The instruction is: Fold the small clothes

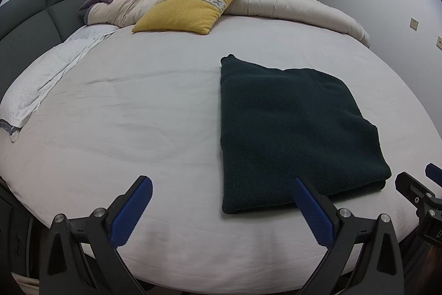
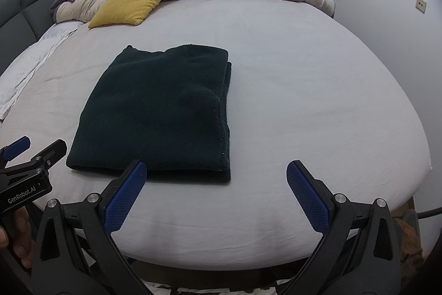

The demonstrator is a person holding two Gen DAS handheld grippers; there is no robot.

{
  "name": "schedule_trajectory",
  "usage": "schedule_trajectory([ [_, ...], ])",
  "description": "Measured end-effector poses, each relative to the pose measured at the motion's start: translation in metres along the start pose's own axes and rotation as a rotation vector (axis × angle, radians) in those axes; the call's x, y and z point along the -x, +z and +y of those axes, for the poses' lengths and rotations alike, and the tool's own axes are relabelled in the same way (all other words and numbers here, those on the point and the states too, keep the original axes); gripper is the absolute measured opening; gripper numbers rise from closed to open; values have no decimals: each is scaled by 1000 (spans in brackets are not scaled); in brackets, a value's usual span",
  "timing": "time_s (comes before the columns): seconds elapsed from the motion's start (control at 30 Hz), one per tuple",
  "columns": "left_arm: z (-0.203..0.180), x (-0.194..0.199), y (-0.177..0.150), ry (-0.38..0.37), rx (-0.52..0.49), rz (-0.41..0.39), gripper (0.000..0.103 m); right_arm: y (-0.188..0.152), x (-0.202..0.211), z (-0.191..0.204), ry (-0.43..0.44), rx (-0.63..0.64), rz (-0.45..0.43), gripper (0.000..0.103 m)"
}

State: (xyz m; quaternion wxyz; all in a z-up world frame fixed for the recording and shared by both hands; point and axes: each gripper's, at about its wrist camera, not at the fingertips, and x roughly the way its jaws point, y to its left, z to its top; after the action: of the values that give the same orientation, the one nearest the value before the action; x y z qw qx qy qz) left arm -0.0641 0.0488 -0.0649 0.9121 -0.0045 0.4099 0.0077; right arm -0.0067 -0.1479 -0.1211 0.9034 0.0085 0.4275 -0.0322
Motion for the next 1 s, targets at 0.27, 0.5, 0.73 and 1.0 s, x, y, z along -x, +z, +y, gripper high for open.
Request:
schedule_trajectory([
  [0.27,0,-2,-1,0,1,2,103,0,0,0,1,-1,1,103],
  [0.5,1,-3,-2,-2,3,3,103,0,0,3,2,2,1,103],
  [0.73,1,-3,-3,-4,6,4,103,0,0,4,2,2,1,103],
  [1.0,2,-3,-4,-5,7,5,103,1,-1,5,6,0,5,103],
])
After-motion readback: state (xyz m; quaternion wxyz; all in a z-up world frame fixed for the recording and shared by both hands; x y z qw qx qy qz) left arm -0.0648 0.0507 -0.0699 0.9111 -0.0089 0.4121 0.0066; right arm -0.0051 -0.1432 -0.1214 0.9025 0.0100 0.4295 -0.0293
